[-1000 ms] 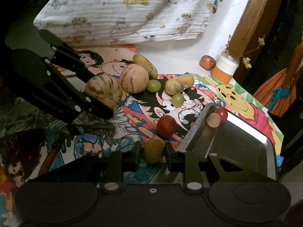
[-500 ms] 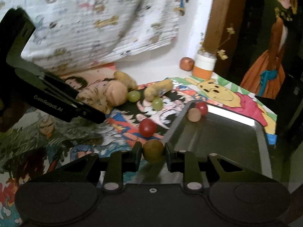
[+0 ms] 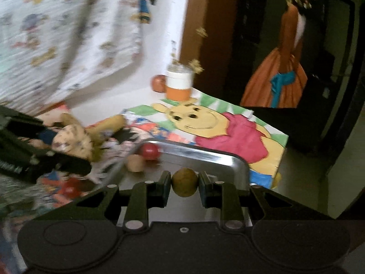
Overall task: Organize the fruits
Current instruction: 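Lower the melon into the tray with the left tool while the right tool releases its fruit there, then open both tools and withdraw them from the tray, then grasp a second pepino melon with the left tool while the right tool grasps a red tomato, then carry the melon over the tray with the left tool while the right tool carries the tomato there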
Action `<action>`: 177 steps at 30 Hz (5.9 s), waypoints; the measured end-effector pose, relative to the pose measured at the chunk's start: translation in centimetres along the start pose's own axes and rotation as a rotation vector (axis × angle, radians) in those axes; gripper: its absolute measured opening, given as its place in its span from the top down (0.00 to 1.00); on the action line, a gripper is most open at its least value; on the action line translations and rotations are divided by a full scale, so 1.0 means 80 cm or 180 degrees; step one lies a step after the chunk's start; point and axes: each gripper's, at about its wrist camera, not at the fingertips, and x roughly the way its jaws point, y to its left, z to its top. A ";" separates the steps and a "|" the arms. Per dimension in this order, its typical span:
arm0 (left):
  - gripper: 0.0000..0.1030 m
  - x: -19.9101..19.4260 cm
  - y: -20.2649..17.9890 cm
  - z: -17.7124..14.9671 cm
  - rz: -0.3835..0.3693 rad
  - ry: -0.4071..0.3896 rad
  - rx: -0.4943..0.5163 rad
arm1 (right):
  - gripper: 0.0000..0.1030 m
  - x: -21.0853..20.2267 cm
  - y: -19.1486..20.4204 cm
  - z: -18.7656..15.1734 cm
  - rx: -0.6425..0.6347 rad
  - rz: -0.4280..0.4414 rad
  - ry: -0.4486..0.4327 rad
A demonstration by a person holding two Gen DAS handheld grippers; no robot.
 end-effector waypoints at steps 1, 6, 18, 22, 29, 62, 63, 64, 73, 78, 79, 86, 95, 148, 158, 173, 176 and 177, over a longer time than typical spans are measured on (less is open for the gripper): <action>0.45 0.010 -0.005 0.002 -0.0014 0.0022 0.0028 | 0.73 0.007 -0.007 -0.002 0.0050 -0.0002 0.0028; 0.45 0.051 -0.021 0.001 -0.0083 0.0144 0.0131 | 0.73 0.026 -0.030 -0.016 0.0263 0.0070 0.0055; 0.45 0.086 -0.018 -0.010 -0.0014 0.0301 0.0150 | 0.73 0.047 -0.023 -0.033 0.0189 0.0089 0.0158; 0.45 0.088 -0.019 -0.011 -0.0025 0.0321 0.0161 | 0.72 0.049 -0.023 -0.033 0.0177 0.0087 0.0175; 0.42 0.082 -0.022 -0.011 -0.0015 0.0294 0.0181 | 0.67 0.044 -0.022 -0.036 0.0176 0.0062 0.0160; 0.00 -0.183 -0.016 -0.095 0.0487 -0.0295 -0.0471 | 0.01 -0.279 0.071 -0.101 0.0777 -0.0161 -0.0160; 0.00 -0.191 -0.015 -0.098 0.0532 -0.0289 -0.0452 | 0.01 -0.291 0.077 -0.103 0.0789 -0.0158 -0.0155; 0.00 -0.201 -0.013 -0.103 0.0577 -0.0291 -0.0437 | 0.01 -0.303 0.083 -0.102 0.0798 -0.0159 -0.0150; 0.00 -0.276 0.025 -0.103 0.0797 -0.0406 -0.0464 | 0.00 -0.367 0.116 -0.034 0.1070 -0.0015 -0.0356; 0.00 -0.317 0.041 -0.084 0.0951 -0.0586 -0.0371 | 0.00 -0.366 0.133 0.032 0.1236 0.0273 -0.0492; 0.00 -0.323 0.046 -0.079 0.0980 -0.0617 -0.0363 | 0.00 -0.362 0.138 0.046 0.1267 0.0337 -0.0514; 0.00 -0.341 0.080 -0.054 0.1122 -0.0709 -0.0222 | 0.00 -0.308 0.166 0.147 0.1376 0.0790 -0.0647; 0.00 -0.299 0.123 -0.043 0.1187 -0.0684 -0.0198 | 0.00 -0.201 0.184 0.129 0.0873 0.0338 -0.0913; 0.24 -0.033 0.132 -0.072 0.0646 -0.0026 -0.0047 | 0.56 0.023 0.219 -0.032 -0.0560 0.0297 0.0035; 0.41 -0.031 0.136 -0.073 0.0602 0.0001 -0.0114 | 0.66 0.024 0.218 -0.036 -0.0424 0.0247 -0.0013; 0.45 -0.044 0.128 -0.075 0.0522 0.0137 -0.0267 | 0.71 0.015 0.216 -0.038 -0.0353 0.0303 0.0000; 0.45 -0.052 0.122 -0.077 0.0476 0.0171 -0.0327 | 0.71 -0.002 0.216 -0.043 -0.0301 0.0306 -0.0025; 0.45 -0.054 0.121 -0.078 0.0445 0.0176 -0.0345 | 0.71 -0.009 0.216 -0.044 -0.0256 0.0298 -0.0037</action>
